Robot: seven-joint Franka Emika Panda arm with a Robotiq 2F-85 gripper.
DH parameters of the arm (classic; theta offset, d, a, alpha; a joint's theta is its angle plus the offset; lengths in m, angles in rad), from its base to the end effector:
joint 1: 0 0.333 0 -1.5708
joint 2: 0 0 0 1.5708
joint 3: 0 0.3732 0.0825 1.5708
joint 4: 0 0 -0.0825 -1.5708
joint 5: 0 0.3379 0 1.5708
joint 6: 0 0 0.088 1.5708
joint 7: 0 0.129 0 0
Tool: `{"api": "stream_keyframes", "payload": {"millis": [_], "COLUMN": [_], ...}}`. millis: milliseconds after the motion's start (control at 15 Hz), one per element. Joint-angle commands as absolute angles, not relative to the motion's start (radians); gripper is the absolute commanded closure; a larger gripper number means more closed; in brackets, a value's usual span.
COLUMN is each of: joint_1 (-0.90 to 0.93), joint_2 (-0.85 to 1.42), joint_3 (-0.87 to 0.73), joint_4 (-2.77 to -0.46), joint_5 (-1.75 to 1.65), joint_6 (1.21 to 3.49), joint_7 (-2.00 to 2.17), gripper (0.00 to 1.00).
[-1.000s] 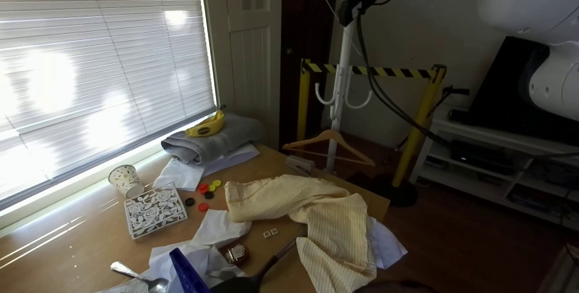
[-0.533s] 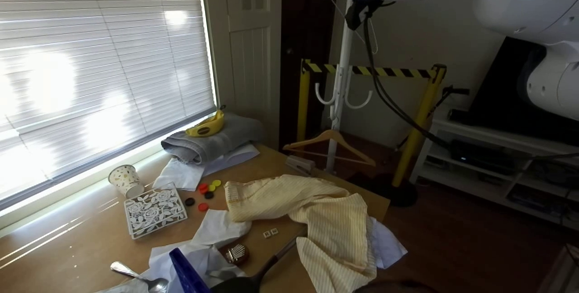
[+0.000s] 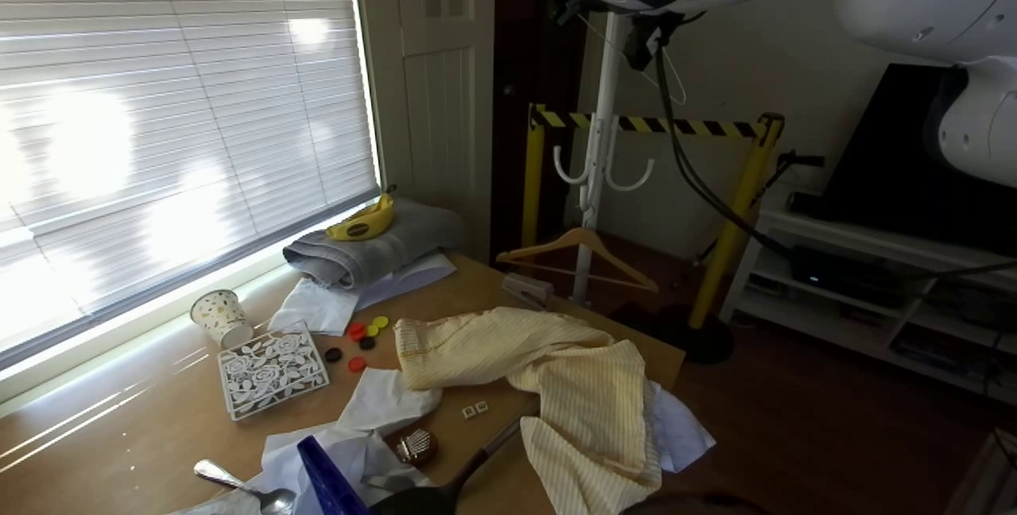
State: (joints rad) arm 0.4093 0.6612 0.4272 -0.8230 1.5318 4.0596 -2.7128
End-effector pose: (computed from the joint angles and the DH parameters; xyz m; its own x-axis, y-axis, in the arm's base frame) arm 0.6192 0.2388 0.6707 0.1926 0.7655 0.6139 -0.0318 -0.6205 0.7836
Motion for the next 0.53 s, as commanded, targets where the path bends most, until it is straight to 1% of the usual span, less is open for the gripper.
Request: {"api": "stream_keyframes", "payload": {"millis": [0, 133, 467], "joint_1": [0.389, 0.386, 0.437], "joint_2": [0.577, 0.568, 0.581], "joint_3": [0.415, 0.433, 0.4], "joint_4": [-0.98, -1.012, -0.994], "joint_5": [1.57, 1.562, 1.482], "joint_6": [4.043, 4.05, 4.084], "joint_7": [-2.739, -2.754, -2.738], "gripper": [0.98, 0.98, 0.98]}}
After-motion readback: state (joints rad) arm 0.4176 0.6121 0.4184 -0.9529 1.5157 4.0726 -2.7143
